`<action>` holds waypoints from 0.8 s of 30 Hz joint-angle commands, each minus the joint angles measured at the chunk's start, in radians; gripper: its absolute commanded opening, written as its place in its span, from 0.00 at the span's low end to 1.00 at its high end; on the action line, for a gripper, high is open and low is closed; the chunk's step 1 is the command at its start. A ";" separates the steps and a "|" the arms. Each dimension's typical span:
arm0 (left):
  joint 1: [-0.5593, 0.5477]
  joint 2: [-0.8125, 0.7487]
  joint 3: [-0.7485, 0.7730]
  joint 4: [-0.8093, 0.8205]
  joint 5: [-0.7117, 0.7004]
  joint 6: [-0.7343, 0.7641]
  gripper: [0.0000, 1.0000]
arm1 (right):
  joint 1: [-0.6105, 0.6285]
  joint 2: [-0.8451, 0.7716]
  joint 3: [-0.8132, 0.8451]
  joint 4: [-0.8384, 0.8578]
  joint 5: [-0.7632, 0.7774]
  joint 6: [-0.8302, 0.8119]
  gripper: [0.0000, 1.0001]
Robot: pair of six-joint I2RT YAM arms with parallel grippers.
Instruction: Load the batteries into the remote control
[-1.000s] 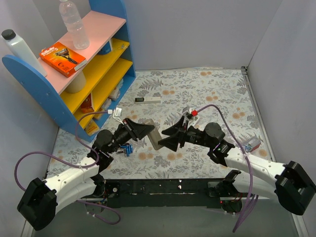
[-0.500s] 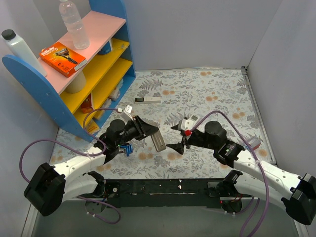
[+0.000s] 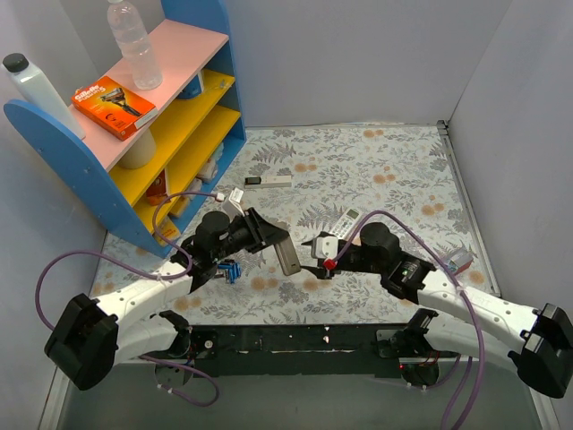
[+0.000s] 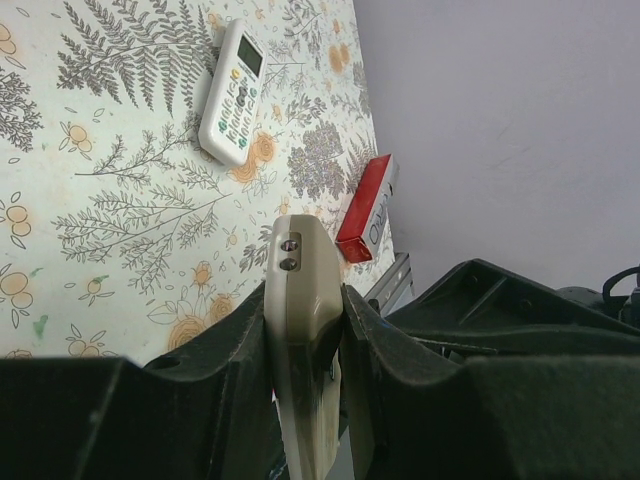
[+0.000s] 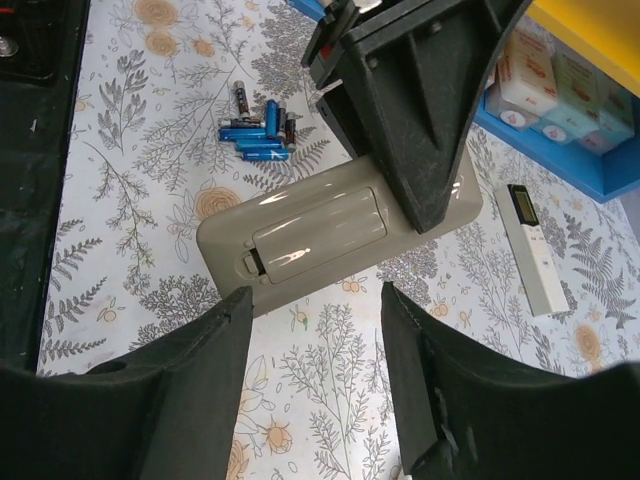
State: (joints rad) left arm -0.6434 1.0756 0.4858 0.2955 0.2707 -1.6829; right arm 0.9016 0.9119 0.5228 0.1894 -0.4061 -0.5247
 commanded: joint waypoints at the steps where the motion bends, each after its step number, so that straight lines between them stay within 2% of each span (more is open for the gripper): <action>1: 0.007 0.006 0.051 -0.019 0.018 0.012 0.00 | 0.016 0.027 0.039 0.067 -0.033 -0.040 0.60; 24: 0.011 0.038 0.076 -0.027 0.053 0.012 0.00 | 0.034 0.074 0.054 0.091 -0.042 -0.037 0.54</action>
State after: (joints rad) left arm -0.6380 1.1244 0.5198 0.2665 0.3065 -1.6798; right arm 0.9272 0.9771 0.5297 0.2420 -0.4328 -0.5549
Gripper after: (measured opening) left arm 0.275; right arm 0.544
